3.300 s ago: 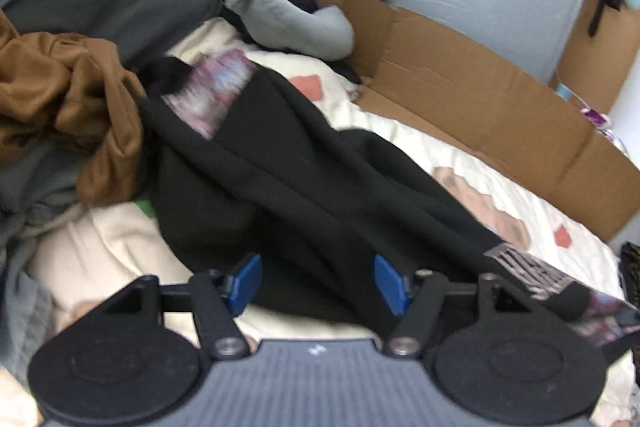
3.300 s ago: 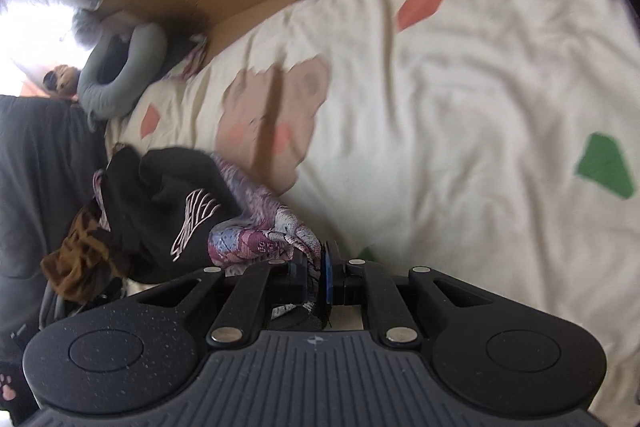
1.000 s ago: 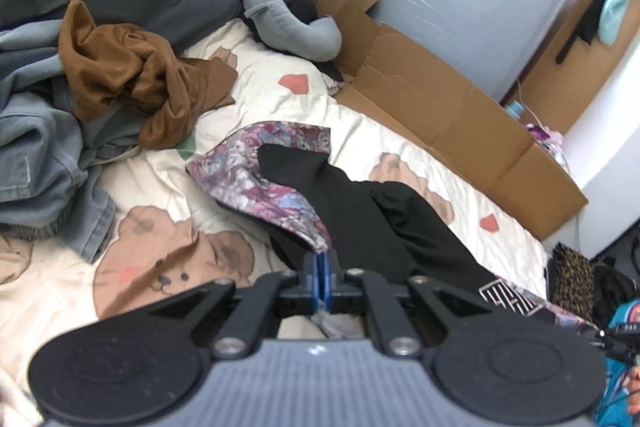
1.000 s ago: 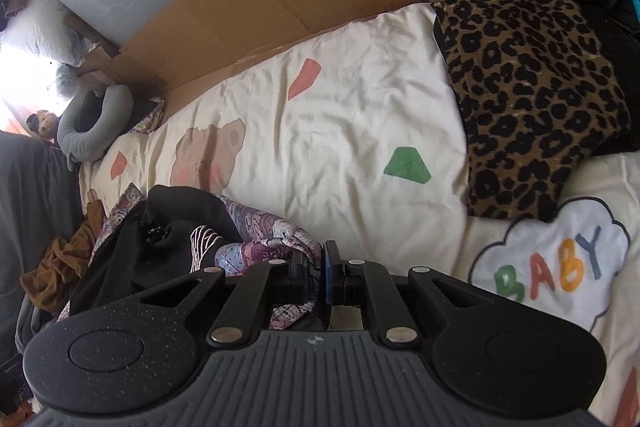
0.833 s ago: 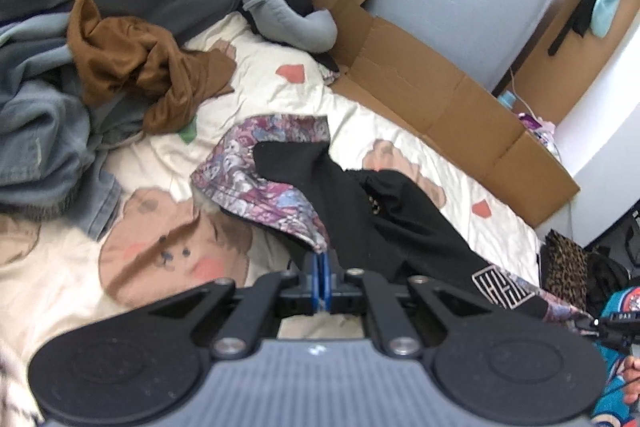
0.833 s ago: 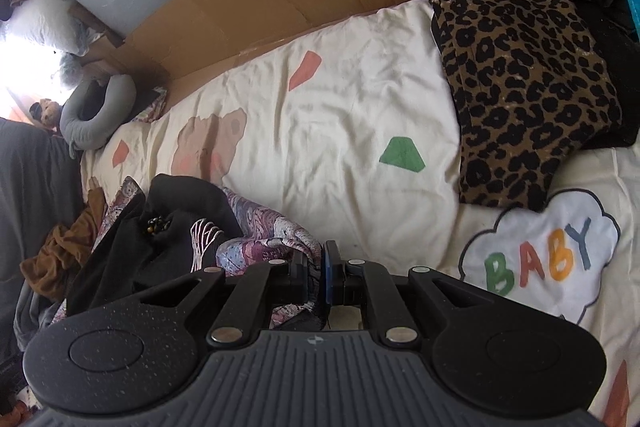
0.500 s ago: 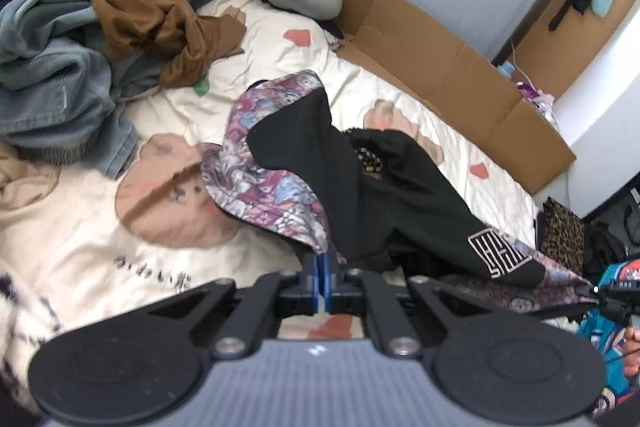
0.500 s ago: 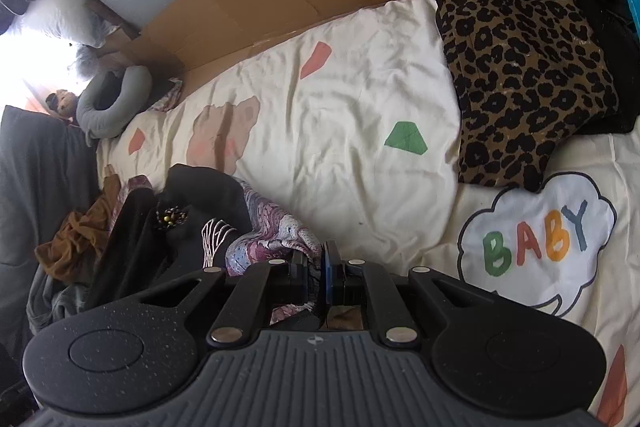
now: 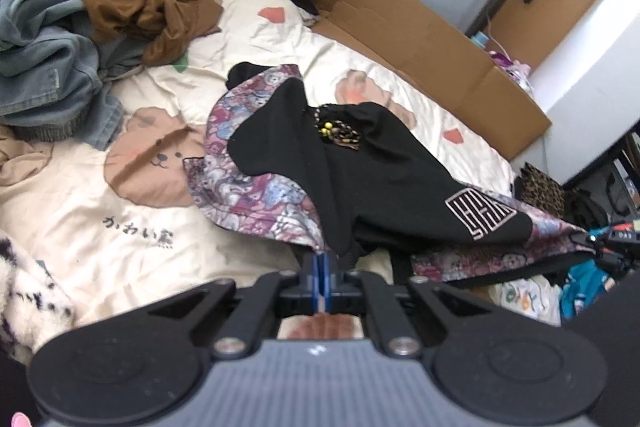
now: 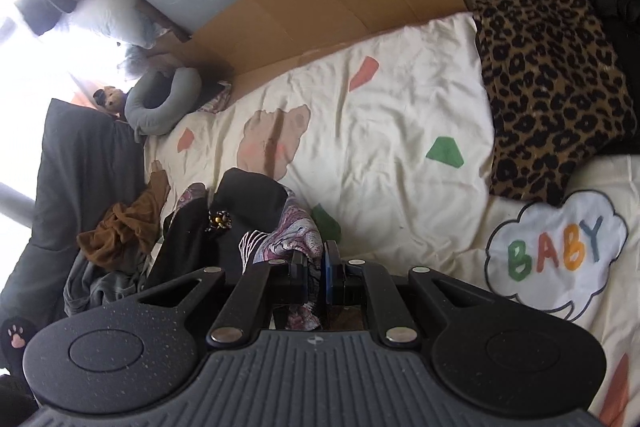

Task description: Fold clothes

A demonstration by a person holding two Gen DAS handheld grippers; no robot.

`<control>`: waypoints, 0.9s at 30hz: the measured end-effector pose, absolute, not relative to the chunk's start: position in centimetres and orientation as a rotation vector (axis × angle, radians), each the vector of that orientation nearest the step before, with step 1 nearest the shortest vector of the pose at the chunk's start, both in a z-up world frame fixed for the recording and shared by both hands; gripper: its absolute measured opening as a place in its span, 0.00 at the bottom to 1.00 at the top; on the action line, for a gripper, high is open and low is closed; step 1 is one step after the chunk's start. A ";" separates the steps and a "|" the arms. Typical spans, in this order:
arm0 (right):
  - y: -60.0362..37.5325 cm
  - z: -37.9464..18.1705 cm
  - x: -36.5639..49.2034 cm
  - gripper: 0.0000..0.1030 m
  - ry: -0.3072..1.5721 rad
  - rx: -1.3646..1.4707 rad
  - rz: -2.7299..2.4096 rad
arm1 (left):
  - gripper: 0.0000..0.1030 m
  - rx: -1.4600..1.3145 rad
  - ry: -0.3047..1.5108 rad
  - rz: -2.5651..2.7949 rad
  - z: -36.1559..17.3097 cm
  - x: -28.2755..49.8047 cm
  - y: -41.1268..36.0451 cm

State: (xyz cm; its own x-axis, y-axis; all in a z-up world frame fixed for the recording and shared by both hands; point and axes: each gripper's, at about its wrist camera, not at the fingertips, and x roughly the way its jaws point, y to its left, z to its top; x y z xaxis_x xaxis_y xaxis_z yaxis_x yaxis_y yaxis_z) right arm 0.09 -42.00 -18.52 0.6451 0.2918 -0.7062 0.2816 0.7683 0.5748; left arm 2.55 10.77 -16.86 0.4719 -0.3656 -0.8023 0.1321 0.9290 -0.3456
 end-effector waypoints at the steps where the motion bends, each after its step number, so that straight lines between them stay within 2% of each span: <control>1: -42.2 -18.6 -0.1 0.06 0.894 0.715 0.000 | 0.02 -0.253 1.044 -0.317 -17.0 2.3 10.7; 10: -44.5 -22.7 -1.3 0.06 0.962 0.732 -0.096 | 0.04 -0.315 1.153 -0.360 -20.4 1.7 10.7; 15: -44.8 -25.0 -1.8 0.07 1.006 0.706 -0.155 | 0.14 -0.312 1.193 -0.311 -21.9 2.4 11.9; 17: -45.2 -25.9 -2.1 0.09 1.016 0.709 -0.191 | 0.15 -0.299 1.182 -0.304 -21.9 3.0 12.4; 22: -46.6 -28.0 -3.1 0.10 1.045 0.743 -0.273 | 0.24 -0.265 1.150 -0.259 -22.6 6.1 13.2; 24: -46.9 -28.6 -3.5 0.15 1.051 0.751 -0.297 | 0.29 -0.252 1.137 -0.240 -22.9 7.5 13.6; 27: -47.0 -29.2 -3.7 0.21 1.051 0.742 -0.316 | 0.31 -0.232 1.117 -0.211 -23.4 9.5 14.1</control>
